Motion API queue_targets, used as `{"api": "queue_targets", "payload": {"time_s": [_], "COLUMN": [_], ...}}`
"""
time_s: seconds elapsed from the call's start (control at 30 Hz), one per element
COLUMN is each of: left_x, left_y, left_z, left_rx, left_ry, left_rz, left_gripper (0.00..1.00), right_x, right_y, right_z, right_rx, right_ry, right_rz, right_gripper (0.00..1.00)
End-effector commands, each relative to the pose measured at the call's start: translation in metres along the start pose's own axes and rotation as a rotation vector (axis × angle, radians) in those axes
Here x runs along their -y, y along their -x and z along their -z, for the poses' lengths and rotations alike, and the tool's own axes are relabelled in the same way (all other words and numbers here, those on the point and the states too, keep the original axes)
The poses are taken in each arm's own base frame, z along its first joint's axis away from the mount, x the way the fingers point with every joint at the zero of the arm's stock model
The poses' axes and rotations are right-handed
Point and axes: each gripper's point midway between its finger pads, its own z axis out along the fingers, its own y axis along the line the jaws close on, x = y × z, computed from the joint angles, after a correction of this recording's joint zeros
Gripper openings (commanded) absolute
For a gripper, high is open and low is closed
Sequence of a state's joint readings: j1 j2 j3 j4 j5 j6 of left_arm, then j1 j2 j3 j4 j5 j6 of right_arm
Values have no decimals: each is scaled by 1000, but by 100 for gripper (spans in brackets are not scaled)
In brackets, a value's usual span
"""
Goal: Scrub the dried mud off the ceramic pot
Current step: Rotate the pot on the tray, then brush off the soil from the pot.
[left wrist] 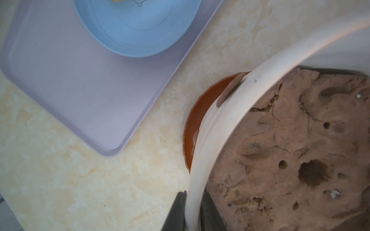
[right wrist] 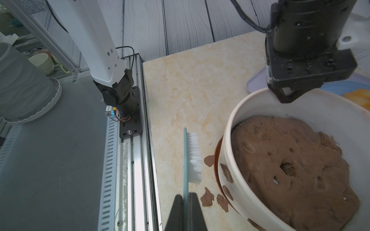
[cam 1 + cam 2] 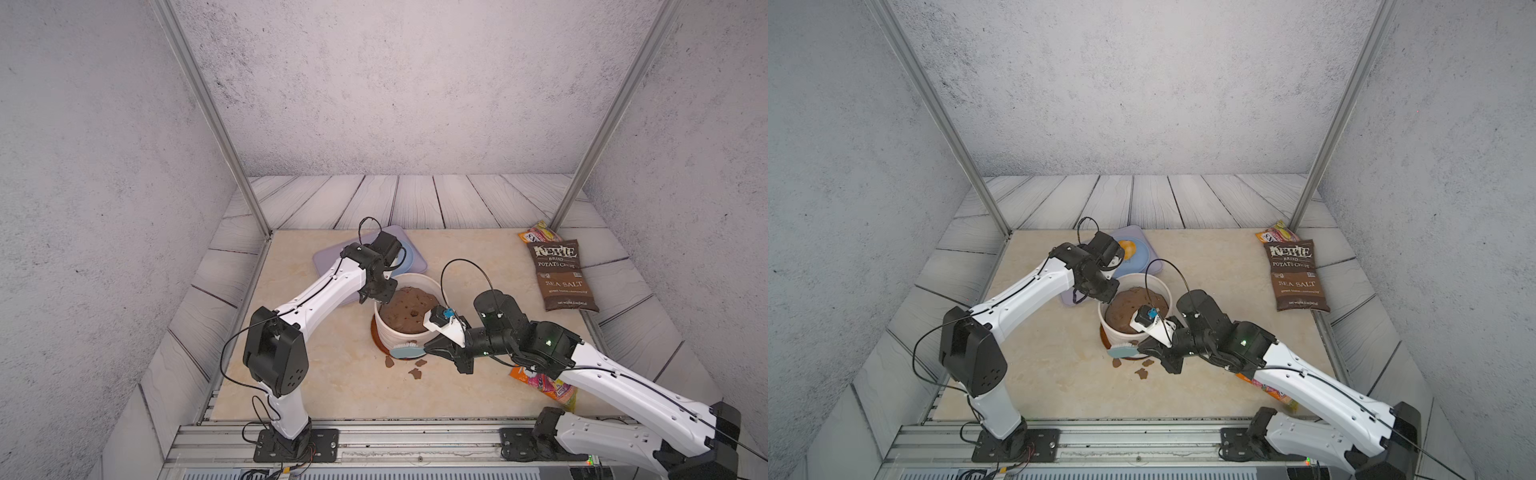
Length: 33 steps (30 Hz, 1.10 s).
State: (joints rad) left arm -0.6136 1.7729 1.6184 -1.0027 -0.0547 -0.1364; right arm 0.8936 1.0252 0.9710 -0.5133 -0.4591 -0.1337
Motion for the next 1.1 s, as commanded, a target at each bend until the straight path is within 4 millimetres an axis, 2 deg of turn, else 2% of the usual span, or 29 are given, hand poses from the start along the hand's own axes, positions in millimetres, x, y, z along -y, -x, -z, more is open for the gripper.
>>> {"api": "queue_targets", "payload": {"time_s": [0.0, 0.13, 0.23, 0.4, 0.47, 0.57, 0.67, 0.8, 0.9, 1.07], "left_x": [1, 1, 2, 5, 3, -4, 1, 24, 46, 68], "left_y": [0, -1, -2, -4, -7, -24, -34, -43, -52, -70], "left_z": [17, 30, 40, 58, 61, 64, 74, 81, 75, 57], "left_rx": [34, 59, 67, 81, 79, 31, 19, -1, -60, -151], "left_ry": [-14, -29, -46, -83, -80, -35, -26, -32, -36, -10], "left_rz": [-23, 30, 100, 281, 424, 658, 810, 932, 1002, 1059], "left_gripper": [30, 45, 71, 81, 81, 81, 82, 82, 74, 60], "right_x": [3, -3, -6, -5, -4, -4, -5, -4, -2, -1], "right_y": [1, 0, -3, -5, -3, -2, -3, -7, -11, -12], "right_z": [12, 14, 16, 19, 19, 19, 20, 20, 18, 18], "right_rx": [15, 19, 17, 24, 35, 52, 60, 61, 49, 48], "right_ry": [-39, -13, -1, -17, -22, -23, -24, -33, -40, -46], "right_rz": [8, 1, 4, 10, 8, 5, 4, 1, -1, 14], "right_gripper": [0, 0, 0, 0, 0, 0, 0, 0, 0, 0]}}
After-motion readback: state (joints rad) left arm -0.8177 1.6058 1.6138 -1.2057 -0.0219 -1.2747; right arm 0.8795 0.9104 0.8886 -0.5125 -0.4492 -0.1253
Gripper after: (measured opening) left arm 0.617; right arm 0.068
